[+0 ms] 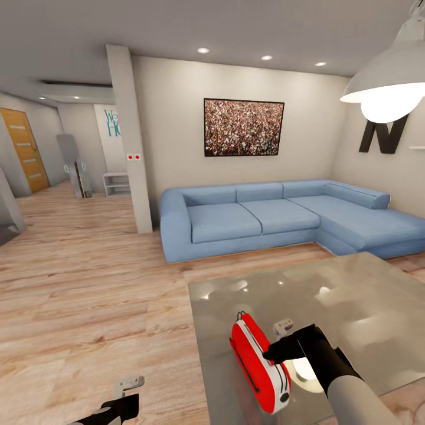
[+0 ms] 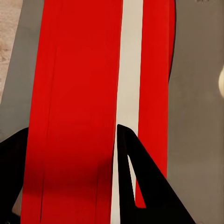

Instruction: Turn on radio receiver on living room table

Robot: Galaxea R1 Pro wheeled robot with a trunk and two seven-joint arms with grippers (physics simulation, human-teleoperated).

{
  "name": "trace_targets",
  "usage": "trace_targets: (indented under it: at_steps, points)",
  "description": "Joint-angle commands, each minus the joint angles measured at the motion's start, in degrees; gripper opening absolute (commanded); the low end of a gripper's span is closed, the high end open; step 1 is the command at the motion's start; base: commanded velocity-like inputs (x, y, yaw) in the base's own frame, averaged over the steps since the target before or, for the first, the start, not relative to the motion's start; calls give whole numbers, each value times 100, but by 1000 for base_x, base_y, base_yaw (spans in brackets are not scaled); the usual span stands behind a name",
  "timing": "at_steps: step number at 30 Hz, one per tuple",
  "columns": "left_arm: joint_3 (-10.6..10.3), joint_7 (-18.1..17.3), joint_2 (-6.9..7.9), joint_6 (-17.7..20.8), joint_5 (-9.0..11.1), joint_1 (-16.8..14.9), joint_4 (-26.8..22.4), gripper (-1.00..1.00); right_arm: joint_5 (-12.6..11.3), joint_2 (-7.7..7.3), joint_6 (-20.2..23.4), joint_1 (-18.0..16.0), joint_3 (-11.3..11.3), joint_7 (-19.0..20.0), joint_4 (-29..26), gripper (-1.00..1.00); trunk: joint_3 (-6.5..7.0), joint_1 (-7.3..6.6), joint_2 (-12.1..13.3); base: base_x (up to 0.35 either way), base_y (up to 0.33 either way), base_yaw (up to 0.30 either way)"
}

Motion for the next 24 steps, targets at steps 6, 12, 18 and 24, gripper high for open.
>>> trace_targets:
  at_steps: [6,12,18,24]
  points:
    - [-1,0,-1,7,0,-1,0,-100,20,2,4,5,-1,-2,16,-100,-92,111,-201,0,0,0]
    - [-5,0,-6,8,0,-1,-1,-100,20,5,4,5,-1,-4,23,-100,-92,111,-201,0,0,0]
    - [-2,0,-7,8,0,-1,0,-100,20,4,4,5,-1,-4,40,100,-92,111,-201,0,0,0]
    - [-3,0,-4,-4,0,-1,0,-100,20,4,4,5,-1,-4,60,100,-92,111,-201,0,0,0]
